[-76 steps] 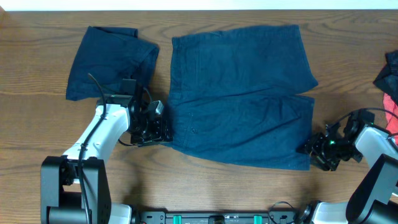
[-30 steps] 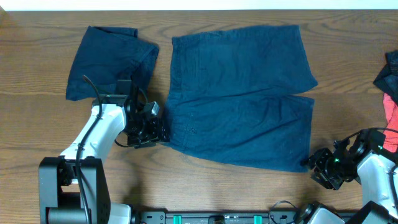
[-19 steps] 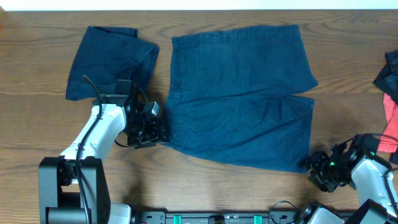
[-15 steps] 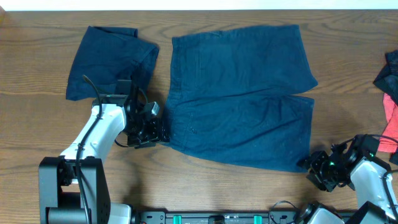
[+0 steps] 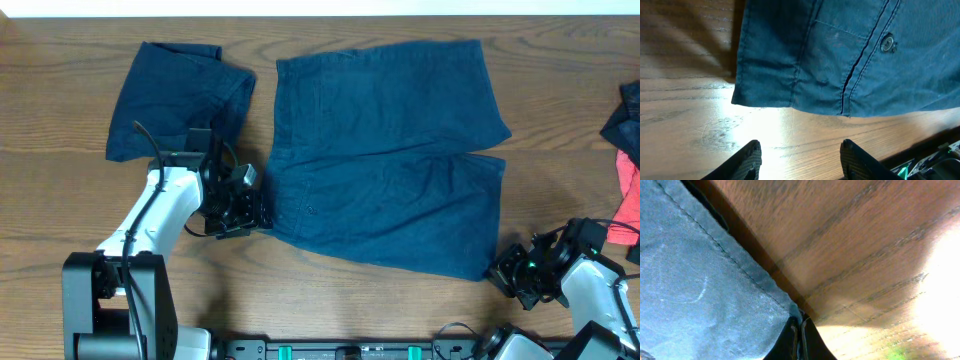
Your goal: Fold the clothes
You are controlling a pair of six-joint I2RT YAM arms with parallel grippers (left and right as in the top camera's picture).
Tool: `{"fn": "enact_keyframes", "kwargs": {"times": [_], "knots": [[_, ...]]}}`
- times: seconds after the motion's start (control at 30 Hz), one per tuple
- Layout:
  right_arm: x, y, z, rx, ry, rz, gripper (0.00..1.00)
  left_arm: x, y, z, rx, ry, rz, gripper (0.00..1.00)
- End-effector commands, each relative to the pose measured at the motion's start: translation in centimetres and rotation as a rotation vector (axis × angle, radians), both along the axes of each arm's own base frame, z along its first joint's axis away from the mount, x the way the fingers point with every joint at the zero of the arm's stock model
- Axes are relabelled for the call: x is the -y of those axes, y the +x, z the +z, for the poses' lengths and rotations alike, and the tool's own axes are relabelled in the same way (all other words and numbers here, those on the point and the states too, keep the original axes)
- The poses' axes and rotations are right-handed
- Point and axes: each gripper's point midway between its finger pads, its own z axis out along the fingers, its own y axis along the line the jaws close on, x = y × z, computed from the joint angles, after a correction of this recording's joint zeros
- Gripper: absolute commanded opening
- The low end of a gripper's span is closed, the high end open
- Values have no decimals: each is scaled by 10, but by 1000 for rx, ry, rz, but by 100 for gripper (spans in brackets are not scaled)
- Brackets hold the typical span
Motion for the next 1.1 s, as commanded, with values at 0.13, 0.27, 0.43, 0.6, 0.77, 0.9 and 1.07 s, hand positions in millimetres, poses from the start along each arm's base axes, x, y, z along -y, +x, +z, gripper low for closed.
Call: {"fn": "enact_keyframes", "kwargs": {"times": [0.13, 0.27, 0.43, 0.6, 0.77, 0.9, 1.07], "knots": [[13, 17, 21, 43, -33, 35, 1, -3, 1, 1, 8, 10, -13, 53], [17, 32, 45, 98, -33, 58, 1, -7, -5, 0, -4, 32, -38, 53], [23, 41, 59, 128, -51, 60, 1, -19, -15, -2, -51, 94, -36, 53], [23, 42, 59, 131, -54, 60, 1, -24, -29, -1, -129, 81, 25, 56], [24, 43, 59, 138, -58, 60, 1, -11, -44, -11, -203, 9, 110, 59], [24, 43, 59, 138, -58, 59, 1, -6, -44, -32, -201, -13, 222, 63], [23, 44, 59, 141, -51, 60, 1, -3, -31, -60, -161, -29, 405, 64]]}}
